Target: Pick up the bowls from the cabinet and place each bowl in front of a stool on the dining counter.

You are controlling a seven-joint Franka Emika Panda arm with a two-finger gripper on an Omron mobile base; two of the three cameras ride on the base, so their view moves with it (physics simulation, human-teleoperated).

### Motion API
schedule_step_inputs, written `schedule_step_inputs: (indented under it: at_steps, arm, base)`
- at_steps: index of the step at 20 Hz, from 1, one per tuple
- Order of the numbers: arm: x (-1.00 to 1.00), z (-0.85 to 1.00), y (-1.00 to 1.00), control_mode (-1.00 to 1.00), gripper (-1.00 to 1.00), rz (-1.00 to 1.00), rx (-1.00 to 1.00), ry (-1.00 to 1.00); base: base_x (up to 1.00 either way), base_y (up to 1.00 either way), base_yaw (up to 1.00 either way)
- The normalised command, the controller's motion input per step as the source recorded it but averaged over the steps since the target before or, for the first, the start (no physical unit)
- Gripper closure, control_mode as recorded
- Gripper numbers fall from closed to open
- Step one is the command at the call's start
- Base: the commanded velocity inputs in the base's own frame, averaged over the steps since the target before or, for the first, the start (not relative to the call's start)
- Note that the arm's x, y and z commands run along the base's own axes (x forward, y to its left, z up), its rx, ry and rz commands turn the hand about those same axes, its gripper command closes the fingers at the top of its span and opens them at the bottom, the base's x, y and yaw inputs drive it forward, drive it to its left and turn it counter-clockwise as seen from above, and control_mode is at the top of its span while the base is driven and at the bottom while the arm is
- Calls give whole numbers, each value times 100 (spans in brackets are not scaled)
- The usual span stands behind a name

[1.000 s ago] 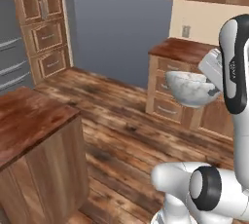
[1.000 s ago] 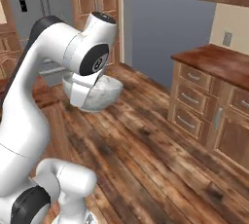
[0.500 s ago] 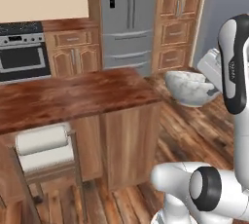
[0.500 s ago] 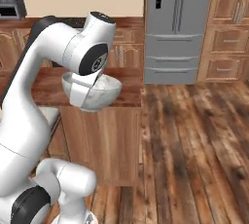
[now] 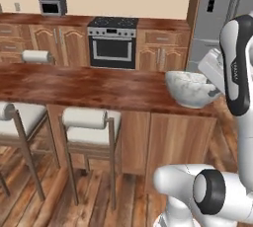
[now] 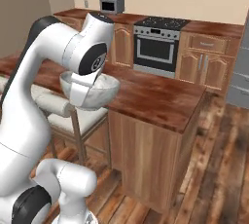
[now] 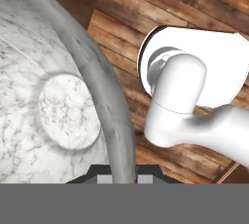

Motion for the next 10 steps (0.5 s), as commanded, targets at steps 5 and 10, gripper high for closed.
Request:
schedule_step_inputs:
  at_steps: [5, 10]
  arm:
    - [0, 0, 0, 100, 100, 0, 0, 0]
    - [0, 0, 0, 100, 100, 0, 0, 0]
  base:
    - [48, 13, 13]
    - [58, 85, -2]
